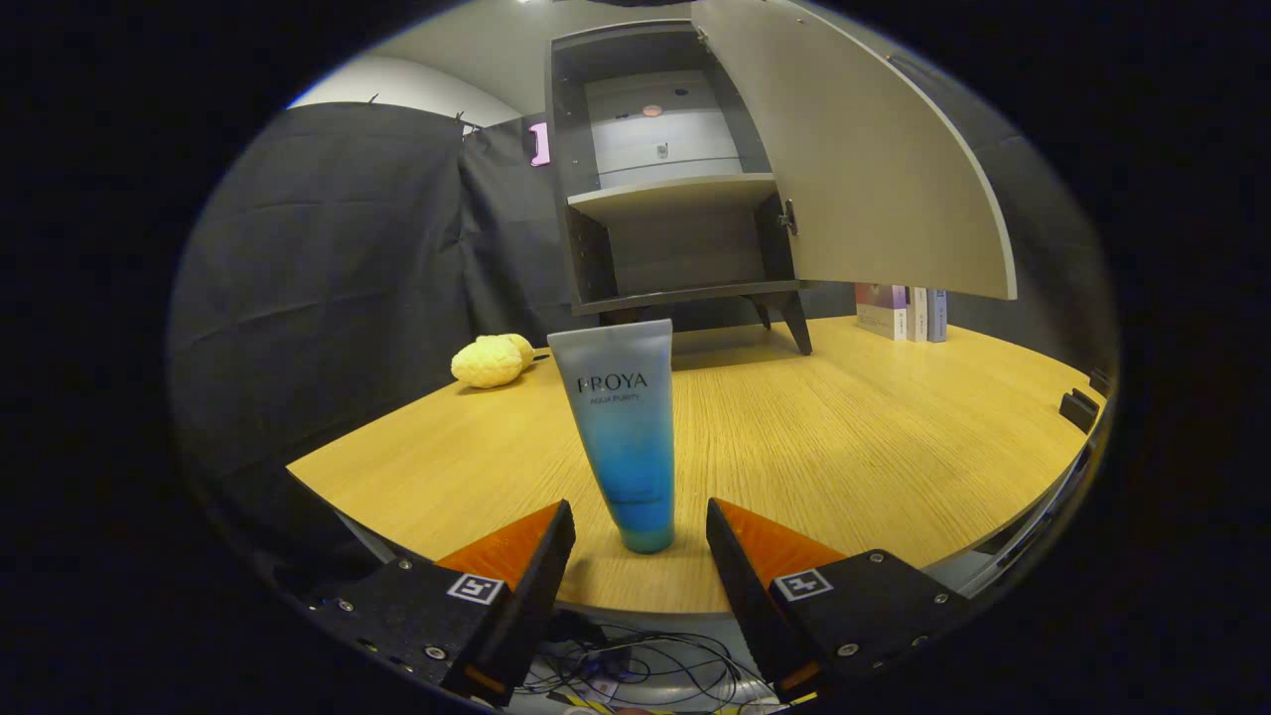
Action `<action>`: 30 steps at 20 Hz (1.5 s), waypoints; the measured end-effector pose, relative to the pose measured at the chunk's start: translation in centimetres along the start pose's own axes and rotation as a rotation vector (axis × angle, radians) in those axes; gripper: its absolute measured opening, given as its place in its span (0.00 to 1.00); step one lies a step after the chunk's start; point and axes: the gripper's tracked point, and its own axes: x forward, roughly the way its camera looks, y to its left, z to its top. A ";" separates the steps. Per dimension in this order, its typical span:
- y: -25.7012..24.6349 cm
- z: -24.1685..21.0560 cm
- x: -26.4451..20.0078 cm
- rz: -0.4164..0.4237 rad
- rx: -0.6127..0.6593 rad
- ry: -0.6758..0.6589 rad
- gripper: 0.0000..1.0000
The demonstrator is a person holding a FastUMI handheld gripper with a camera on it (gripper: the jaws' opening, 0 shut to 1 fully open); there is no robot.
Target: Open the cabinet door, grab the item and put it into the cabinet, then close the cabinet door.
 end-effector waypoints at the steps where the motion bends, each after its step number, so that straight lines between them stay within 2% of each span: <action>1: 0.2 0.3 1.0 -0.013 -0.003 -0.014 0.83; 3: 1.5 0.0 2.7 0.008 0.005 -0.002 0.81; 4: 1.9 0.1 3.1 0.025 0.005 0.008 0.72; 5: 2.1 0.4 3.1 0.026 0.000 0.015 0.67; 6: 2.1 1.3 3.1 0.030 -0.001 0.000 0.57; 7: 1.8 2.1 2.9 0.015 -0.025 0.007 0.52; 14: 0.3 9.5 2.3 -0.027 -0.066 0.010 0.46; 25: 0.8 28.0 3.6 -0.074 -0.114 -0.036 0.45; 30: 1.6 36.3 5.9 -0.045 -0.160 -0.103 0.45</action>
